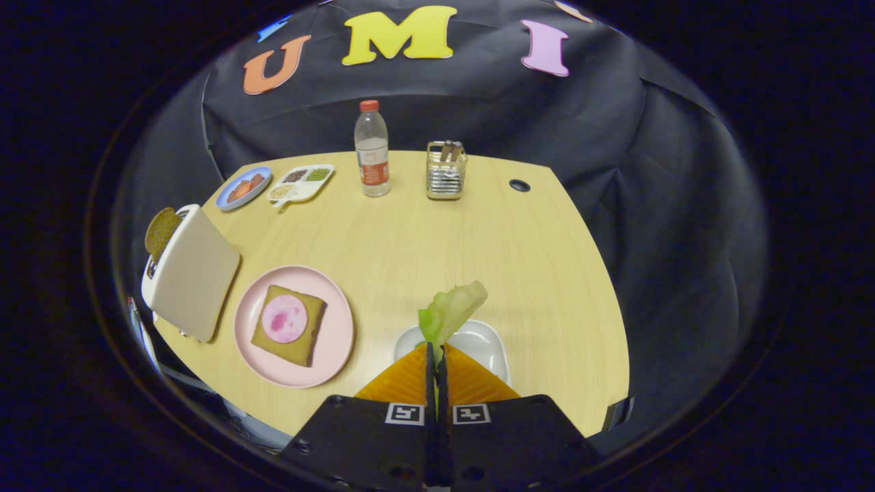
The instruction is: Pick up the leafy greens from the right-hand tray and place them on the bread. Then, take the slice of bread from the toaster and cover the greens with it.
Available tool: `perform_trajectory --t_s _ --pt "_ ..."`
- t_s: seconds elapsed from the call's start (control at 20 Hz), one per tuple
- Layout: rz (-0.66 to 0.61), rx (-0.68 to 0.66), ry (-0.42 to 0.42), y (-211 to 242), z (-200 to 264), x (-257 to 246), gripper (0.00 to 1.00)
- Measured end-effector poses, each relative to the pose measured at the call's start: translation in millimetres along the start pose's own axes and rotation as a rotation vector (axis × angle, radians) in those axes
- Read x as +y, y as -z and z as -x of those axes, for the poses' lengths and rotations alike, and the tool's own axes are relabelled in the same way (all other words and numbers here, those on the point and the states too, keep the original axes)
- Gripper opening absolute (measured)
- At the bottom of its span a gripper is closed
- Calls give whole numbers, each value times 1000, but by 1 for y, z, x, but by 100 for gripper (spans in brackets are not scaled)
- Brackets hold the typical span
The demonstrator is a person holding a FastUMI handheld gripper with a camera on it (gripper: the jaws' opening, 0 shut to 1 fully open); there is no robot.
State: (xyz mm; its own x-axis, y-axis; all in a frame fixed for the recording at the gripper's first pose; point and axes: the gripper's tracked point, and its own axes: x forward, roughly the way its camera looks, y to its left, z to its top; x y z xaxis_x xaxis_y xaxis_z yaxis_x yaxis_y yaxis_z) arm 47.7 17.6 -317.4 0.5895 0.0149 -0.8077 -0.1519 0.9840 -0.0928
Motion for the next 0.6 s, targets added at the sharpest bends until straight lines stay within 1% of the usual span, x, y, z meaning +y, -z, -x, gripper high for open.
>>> perform_trajectory --t_s 0.1,0.2,0.35,0.45,0.6 --pt "32 -19 -10 -10 14 21 1" --pt "59 -26 -43 -16 25 53 0" --pt "99 -29 -83 -22 29 94 0" --pt "105 -6 -116 -19 28 126 0" --pt "129 29 -186 -12 27 177 0"
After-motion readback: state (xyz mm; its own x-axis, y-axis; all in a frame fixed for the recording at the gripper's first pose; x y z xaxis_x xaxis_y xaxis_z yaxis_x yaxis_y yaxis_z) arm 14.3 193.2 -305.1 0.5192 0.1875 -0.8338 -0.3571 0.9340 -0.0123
